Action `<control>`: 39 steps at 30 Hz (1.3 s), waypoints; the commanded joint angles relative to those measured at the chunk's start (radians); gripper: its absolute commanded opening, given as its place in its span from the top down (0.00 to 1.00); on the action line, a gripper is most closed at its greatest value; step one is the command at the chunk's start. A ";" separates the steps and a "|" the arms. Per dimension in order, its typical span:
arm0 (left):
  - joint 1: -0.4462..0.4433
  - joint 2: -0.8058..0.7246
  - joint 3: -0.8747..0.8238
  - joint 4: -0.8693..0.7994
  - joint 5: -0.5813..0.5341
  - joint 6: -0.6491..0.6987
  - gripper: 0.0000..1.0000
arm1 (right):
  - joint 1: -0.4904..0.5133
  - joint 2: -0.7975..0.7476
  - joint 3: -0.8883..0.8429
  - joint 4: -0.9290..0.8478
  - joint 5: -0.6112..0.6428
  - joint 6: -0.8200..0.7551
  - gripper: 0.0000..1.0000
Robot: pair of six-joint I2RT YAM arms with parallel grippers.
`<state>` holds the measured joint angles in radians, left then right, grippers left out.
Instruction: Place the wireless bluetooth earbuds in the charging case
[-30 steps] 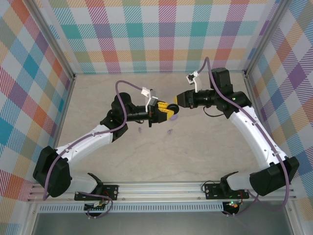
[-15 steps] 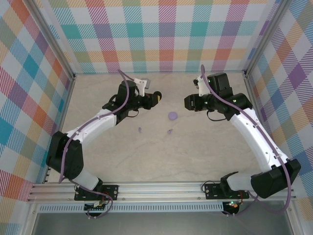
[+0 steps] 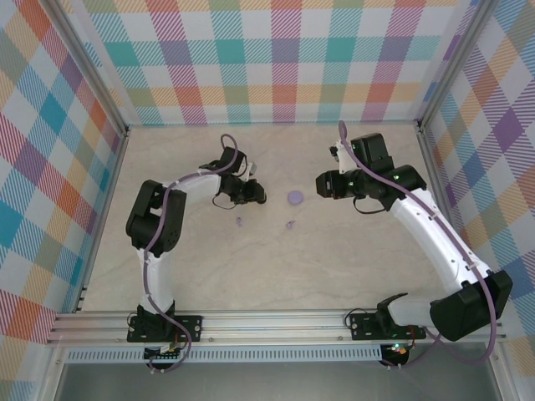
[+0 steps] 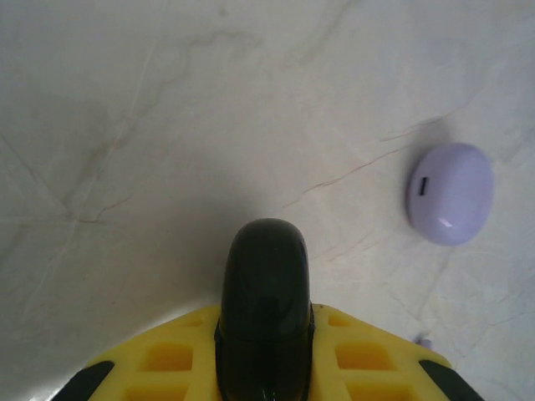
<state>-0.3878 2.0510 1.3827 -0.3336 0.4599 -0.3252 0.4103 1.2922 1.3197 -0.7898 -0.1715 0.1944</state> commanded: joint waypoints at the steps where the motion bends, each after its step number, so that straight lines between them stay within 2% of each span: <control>1: 0.015 0.026 0.059 -0.037 0.028 -0.021 1.00 | 0.005 0.013 -0.012 -0.008 -0.003 -0.006 0.60; 3: 0.017 0.046 0.070 -0.055 0.013 -0.022 0.97 | 0.005 0.020 -0.016 -0.010 -0.005 -0.006 0.60; 5: 0.018 0.053 0.073 -0.065 -0.007 -0.022 0.88 | 0.005 0.028 -0.021 -0.007 -0.006 -0.007 0.59; 12: 0.024 0.001 0.072 -0.128 -0.138 0.022 0.41 | 0.005 0.088 -0.037 0.024 -0.028 -0.013 0.55; 16: 0.029 -0.049 0.100 -0.186 -0.209 0.071 0.32 | 0.002 0.138 -0.039 0.051 -0.041 -0.020 0.54; 19: 0.028 -0.080 0.140 -0.214 -0.201 0.106 0.30 | -0.009 0.200 -0.035 0.075 -0.059 -0.020 0.52; 24: -0.004 -0.040 0.241 -0.194 -0.012 0.097 0.33 | -0.041 0.320 -0.025 0.127 -0.135 0.014 0.54; 31: -0.088 0.204 0.547 -0.258 0.007 0.021 0.45 | -0.060 0.469 -0.025 0.195 -0.187 0.078 0.62; 35: -0.110 0.338 0.705 -0.276 0.014 -0.014 0.47 | -0.065 0.538 -0.017 0.213 -0.190 0.127 0.67; 39: -0.118 0.447 0.825 -0.284 0.056 -0.055 0.56 | -0.065 0.593 -0.012 0.228 -0.192 0.185 0.74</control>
<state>-0.5129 2.4577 2.1380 -0.5655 0.4728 -0.3309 0.3519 1.8606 1.2888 -0.5896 -0.3347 0.3210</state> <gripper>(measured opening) 0.455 0.263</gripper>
